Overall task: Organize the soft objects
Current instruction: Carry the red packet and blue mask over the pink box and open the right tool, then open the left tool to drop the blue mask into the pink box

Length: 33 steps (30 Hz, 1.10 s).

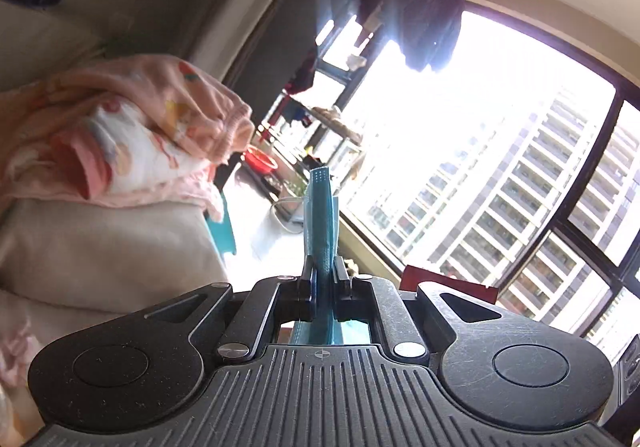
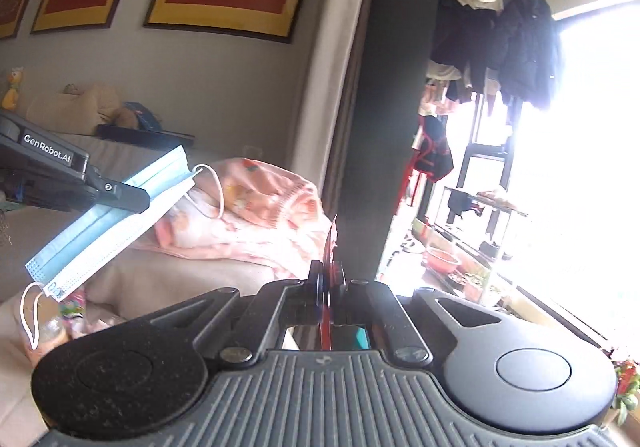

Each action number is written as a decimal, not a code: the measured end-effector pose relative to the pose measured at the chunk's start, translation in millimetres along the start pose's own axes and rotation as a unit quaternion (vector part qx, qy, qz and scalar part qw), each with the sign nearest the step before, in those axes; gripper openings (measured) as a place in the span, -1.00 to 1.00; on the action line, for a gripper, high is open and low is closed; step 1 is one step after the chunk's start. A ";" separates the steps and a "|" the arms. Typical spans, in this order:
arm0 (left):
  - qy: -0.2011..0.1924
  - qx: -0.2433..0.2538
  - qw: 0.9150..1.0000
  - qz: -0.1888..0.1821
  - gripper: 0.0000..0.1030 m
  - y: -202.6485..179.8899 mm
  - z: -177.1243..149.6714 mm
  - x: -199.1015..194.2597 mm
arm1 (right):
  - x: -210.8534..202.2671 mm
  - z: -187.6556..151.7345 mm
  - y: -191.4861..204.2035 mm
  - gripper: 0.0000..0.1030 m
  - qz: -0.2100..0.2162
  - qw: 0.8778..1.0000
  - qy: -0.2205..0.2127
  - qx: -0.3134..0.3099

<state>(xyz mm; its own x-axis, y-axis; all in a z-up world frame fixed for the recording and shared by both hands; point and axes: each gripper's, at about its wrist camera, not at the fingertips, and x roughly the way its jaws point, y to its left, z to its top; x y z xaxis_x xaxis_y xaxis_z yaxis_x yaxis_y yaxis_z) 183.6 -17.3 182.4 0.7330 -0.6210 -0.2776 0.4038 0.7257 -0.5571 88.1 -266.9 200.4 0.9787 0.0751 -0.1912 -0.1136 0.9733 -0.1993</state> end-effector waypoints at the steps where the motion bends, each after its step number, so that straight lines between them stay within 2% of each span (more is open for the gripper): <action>1: 0.016 -0.008 1.000 -0.005 -0.82 -5.9 -10.0 22.7 | 0.0 -6.8 -10.6 -0.95 -0.007 1.000 0.005 0.002; 4: 0.040 -0.016 0.999 0.001 -0.81 -9.8 -41.3 75.0 | -0.2 -28.9 -33.1 -0.95 -0.023 1.000 0.016 0.009; 7: 0.037 -0.024 0.999 0.025 -0.81 1.5 -72.9 111.8 | 7.7 -48.7 -42.2 -0.95 -0.023 0.999 0.032 0.023; 9: 0.059 -0.027 0.996 0.064 -0.76 9.4 -88.2 131.2 | 15.6 -58.9 -44.8 -0.95 -0.020 0.998 0.042 0.031; 11: 0.115 -0.014 0.986 0.120 -0.74 17.0 -100.1 150.4 | 24.9 -69.5 -45.1 -0.95 -0.013 0.998 0.053 0.040; 13: 0.161 -0.007 0.980 0.118 -0.70 23.7 -109.3 157.5 | 33.1 -78.0 -43.7 -0.95 -0.002 0.997 0.064 0.047; 15: 0.178 -0.003 0.979 0.103 -0.69 24.6 -110.0 152.0 | 37.2 -82.8 -40.3 -0.95 0.013 0.996 0.071 0.052; 18: 0.195 0.002 0.974 0.112 -0.69 25.9 -103.2 137.5 | 45.4 -86.1 -32.9 -0.95 0.050 0.993 0.082 0.069; 20: 0.192 -0.005 0.976 0.101 -0.69 28.4 -95.7 121.2 | 53.7 -89.1 -22.5 -0.95 0.072 0.991 0.087 0.071; 22: 0.174 -0.011 0.980 0.094 -0.69 31.6 -87.0 104.5 | 67.2 -92.8 -4.7 -0.94 0.080 0.991 0.098 0.053; 26: 0.122 -0.002 0.989 0.089 -0.69 32.9 -70.9 60.1 | 102.7 -106.8 40.8 -0.91 0.042 0.988 0.147 -0.028; 29: 0.088 0.008 0.992 0.088 -0.69 33.8 -66.2 26.0 | 121.8 -112.4 66.7 -0.85 0.031 0.982 0.167 -0.078; 33: 0.069 -0.002 0.994 0.084 -0.69 44.6 -65.6 -5.8 | 120.2 -106.2 81.9 -0.85 0.100 0.978 0.171 -0.060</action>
<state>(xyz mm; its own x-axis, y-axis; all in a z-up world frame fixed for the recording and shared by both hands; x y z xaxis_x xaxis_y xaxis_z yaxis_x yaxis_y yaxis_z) 161.5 -0.7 107.9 0.7075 -0.5264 -0.4715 0.2803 0.8215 -0.4965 178.3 -201.2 59.1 0.8226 0.1632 -0.5446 -0.3357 0.9125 -0.2336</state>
